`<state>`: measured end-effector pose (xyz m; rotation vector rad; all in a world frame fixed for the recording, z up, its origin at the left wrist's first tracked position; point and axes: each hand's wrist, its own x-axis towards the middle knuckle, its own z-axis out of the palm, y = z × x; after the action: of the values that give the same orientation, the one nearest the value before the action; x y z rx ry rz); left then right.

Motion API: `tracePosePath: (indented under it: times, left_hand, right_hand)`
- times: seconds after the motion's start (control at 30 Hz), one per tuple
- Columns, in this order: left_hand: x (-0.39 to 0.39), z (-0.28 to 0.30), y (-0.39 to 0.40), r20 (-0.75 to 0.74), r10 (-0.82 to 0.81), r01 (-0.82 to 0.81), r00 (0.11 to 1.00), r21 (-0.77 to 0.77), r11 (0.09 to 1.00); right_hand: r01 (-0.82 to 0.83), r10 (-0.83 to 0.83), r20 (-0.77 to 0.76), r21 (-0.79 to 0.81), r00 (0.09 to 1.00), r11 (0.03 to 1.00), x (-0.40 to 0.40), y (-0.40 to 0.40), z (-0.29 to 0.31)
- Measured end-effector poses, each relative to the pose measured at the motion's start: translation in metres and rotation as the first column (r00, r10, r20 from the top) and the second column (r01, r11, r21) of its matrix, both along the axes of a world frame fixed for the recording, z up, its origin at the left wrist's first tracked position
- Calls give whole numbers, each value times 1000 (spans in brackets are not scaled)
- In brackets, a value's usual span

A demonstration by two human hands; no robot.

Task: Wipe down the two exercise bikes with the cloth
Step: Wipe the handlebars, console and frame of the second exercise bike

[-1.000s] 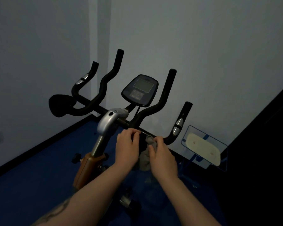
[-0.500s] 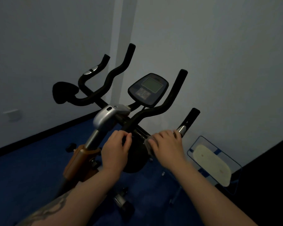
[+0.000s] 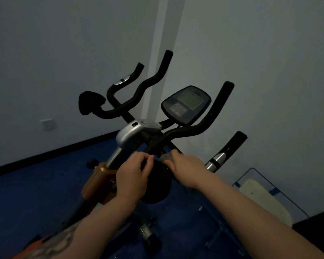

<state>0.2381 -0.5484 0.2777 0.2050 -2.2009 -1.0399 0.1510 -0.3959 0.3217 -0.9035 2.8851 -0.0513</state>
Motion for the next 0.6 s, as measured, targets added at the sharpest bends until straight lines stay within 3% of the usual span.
tracePosePath:
  times: [0.1,0.27,0.47,0.53,0.6]
  left_hand:
    - [-1,0,0,-39,15,-15,999,-8,1000]
    - [0,-1,0,-40,-21,21,999,11,1000]
    - [2,1,-2,-41,-69,71,997,47,996]
    - [2,1,-3,-25,-87,89,996,57,994]
    - [2,2,-3,-30,-105,107,994,71,992]
  right_hand:
    - [10,-11,49,24,999,1000,-6,-8,4]
    - [45,-38,53,-130,998,991,-1,-23,5]
    - [-16,21,-71,63,997,998,14,24,14]
    - [36,-38,-91,-25,995,999,22,24,20]
    - [96,-121,-76,-268,990,958,31,19,22]
